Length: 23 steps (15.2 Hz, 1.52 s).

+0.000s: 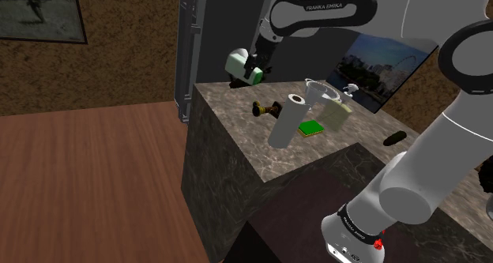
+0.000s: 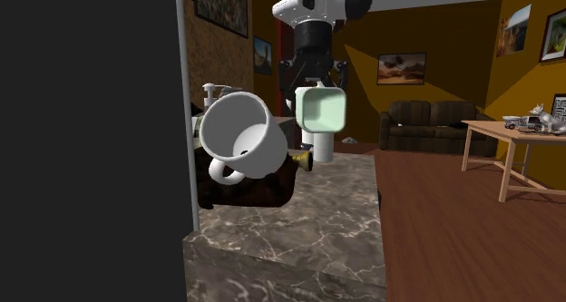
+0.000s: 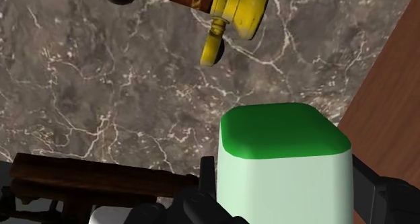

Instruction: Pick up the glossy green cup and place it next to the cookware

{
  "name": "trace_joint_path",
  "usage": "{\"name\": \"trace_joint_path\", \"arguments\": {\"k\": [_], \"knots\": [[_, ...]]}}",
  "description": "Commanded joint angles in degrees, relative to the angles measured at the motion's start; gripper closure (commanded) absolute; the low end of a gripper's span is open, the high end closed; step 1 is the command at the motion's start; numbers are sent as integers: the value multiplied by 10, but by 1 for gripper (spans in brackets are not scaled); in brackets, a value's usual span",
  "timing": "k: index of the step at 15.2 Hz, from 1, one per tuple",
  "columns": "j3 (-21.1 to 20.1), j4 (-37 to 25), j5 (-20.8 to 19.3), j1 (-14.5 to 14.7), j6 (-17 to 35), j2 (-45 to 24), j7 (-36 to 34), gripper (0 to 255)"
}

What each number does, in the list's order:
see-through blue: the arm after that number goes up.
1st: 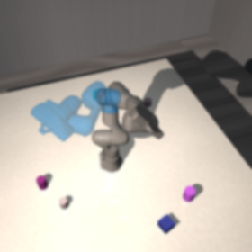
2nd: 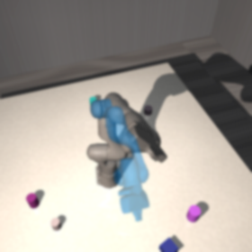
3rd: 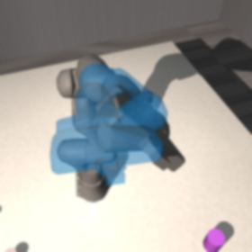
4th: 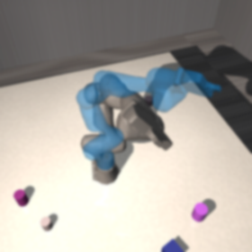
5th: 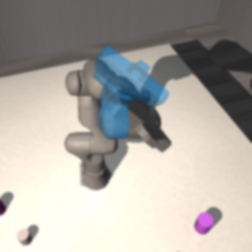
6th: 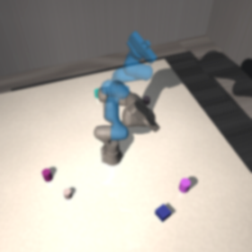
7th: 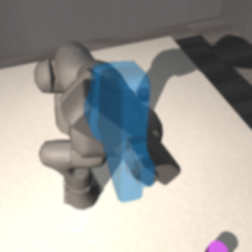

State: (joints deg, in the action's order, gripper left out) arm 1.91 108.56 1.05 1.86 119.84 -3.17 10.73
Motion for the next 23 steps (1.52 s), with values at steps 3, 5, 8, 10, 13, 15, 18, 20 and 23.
{"name": "trace_joint_path", "arguments": {"k": [3,5,8,10,13,15,18,20,23], "knots": [[12,13,4,-13,-6,19,26,255],[24,32,7,-26,-3,35,52,255],[43,55,10,-44,-1,55,92,255],[57,68,12,-57,-1,65,119,255],[79,81,14,-75,-2,78,160,255],[94,86,16,-88,-3,83,188,255],[117,89,18,-106,-6,87,231,255],[132,88,21,-118,-8,87,260,255],[156,82,25,-136,-13,83,303,255]]}}
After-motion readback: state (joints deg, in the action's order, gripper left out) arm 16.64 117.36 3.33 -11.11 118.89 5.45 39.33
